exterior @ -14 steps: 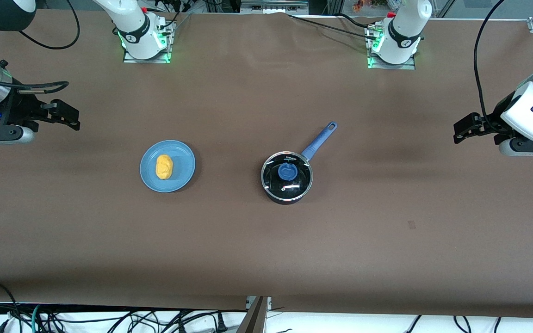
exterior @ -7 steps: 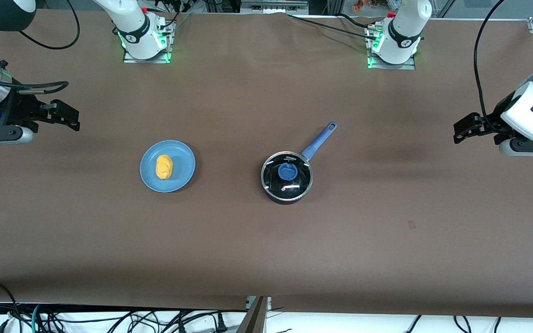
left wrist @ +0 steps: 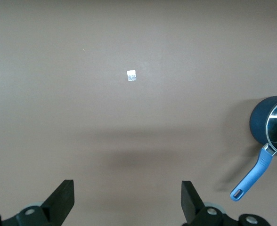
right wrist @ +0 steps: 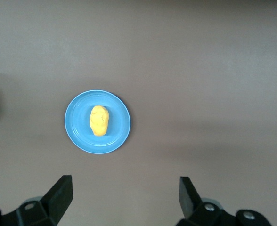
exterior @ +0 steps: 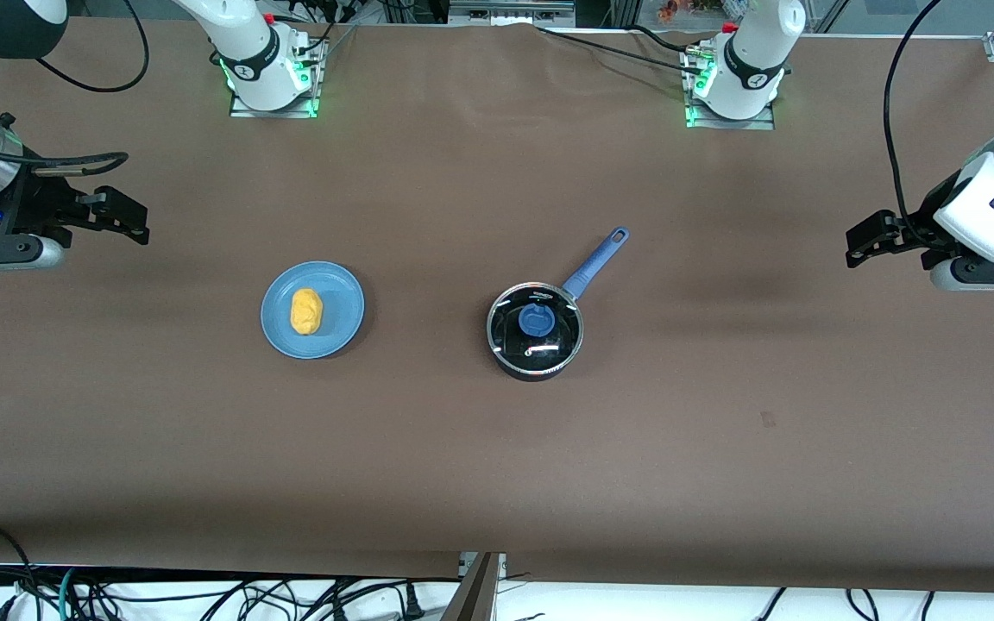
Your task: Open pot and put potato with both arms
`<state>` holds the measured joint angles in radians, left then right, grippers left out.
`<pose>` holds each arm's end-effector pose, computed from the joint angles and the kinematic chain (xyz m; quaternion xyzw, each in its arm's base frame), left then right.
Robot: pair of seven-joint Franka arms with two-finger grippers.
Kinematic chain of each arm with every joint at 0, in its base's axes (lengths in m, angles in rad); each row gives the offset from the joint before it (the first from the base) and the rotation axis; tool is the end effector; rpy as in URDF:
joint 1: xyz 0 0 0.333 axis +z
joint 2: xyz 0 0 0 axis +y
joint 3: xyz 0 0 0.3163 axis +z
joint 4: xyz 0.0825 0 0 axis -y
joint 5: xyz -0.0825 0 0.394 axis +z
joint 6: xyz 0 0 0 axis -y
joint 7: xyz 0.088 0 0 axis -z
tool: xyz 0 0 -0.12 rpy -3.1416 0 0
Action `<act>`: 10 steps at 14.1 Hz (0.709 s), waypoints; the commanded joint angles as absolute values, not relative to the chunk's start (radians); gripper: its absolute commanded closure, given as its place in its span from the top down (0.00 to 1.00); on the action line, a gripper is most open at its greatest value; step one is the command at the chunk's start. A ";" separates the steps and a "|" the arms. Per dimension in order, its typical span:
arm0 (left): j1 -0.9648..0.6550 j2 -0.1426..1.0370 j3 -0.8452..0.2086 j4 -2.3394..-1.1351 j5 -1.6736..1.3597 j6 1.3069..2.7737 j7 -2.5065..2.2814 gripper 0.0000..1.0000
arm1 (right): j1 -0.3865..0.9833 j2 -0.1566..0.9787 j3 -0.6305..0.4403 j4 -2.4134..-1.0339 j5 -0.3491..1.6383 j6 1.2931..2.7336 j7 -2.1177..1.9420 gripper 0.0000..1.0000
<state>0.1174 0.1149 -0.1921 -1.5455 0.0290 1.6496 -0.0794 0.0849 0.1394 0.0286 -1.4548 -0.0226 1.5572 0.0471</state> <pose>0.6032 -0.0360 0.5649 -1.0000 -0.0017 0.0041 0.0038 0.6015 0.0646 0.5849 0.9992 0.0331 -0.0177 0.0108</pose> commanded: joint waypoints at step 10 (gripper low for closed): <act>-0.040 0.130 -0.198 -1.577 0.031 1.707 -0.322 1.00 | 0.081 0.137 0.037 -1.460 -0.015 1.565 0.057 1.00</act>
<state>-0.0065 0.1318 -0.2014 -1.5528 0.0277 1.6877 -0.2797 0.0850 0.1402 0.0308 -1.4548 -0.0226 1.5573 0.0471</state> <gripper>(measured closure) 0.000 0.000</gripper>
